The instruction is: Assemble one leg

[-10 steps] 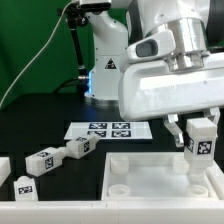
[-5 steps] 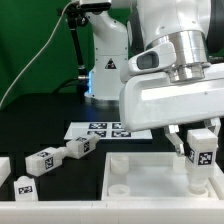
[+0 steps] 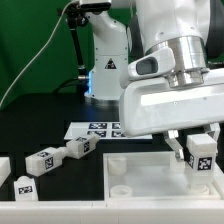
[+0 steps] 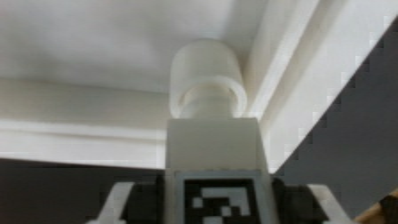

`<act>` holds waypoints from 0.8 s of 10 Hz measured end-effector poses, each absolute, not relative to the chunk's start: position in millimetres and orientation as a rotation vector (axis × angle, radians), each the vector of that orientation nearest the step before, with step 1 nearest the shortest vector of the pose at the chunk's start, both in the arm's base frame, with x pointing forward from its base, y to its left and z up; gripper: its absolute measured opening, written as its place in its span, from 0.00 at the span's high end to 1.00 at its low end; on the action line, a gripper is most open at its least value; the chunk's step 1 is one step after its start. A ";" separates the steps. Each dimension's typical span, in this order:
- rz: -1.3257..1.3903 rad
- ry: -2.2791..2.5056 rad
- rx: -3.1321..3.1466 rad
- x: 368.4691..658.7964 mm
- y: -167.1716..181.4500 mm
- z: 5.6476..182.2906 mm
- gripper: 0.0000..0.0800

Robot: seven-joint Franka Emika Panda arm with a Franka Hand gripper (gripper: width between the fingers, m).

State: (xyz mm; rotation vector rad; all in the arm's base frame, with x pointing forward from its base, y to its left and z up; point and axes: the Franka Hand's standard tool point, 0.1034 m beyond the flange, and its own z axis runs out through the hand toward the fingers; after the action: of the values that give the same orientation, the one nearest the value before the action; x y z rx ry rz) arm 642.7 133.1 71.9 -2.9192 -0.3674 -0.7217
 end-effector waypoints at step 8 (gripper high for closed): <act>-0.766 -0.369 -2.908 640.3 136.0 67.0 0.29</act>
Offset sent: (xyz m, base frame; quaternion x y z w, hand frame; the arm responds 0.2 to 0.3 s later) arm -0.0093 -0.0035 -0.0134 -0.0378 0.0164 -0.0165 0.9990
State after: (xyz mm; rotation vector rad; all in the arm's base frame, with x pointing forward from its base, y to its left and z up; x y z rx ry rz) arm 640.3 136.0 67.0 -2.9083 -0.3689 -0.7663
